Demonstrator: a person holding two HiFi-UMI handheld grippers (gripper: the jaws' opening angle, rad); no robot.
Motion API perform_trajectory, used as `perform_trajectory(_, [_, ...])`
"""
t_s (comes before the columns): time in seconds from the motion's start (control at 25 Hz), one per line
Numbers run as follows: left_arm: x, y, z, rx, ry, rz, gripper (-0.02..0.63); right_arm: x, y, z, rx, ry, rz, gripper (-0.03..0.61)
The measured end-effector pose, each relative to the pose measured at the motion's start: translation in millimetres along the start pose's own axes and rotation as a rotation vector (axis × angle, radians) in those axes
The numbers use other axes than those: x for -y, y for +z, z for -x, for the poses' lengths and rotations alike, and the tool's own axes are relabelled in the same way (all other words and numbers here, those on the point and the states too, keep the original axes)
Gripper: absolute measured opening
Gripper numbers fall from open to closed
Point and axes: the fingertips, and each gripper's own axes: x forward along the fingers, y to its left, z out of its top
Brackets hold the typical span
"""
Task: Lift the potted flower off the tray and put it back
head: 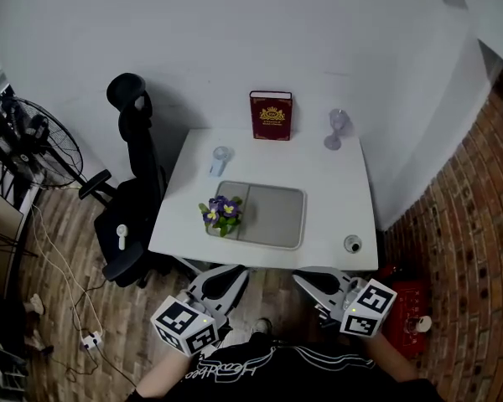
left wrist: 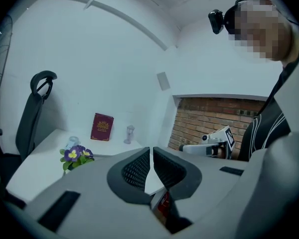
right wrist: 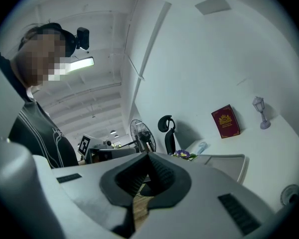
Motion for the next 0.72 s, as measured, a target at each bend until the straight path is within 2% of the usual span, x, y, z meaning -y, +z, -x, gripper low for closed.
perform_trajectory(0.72, [30, 2, -1, -0.004, 0.026, -0.063, 0.043, -11, 7, 38, 0.044, -0.025, 0.024, 0.002])
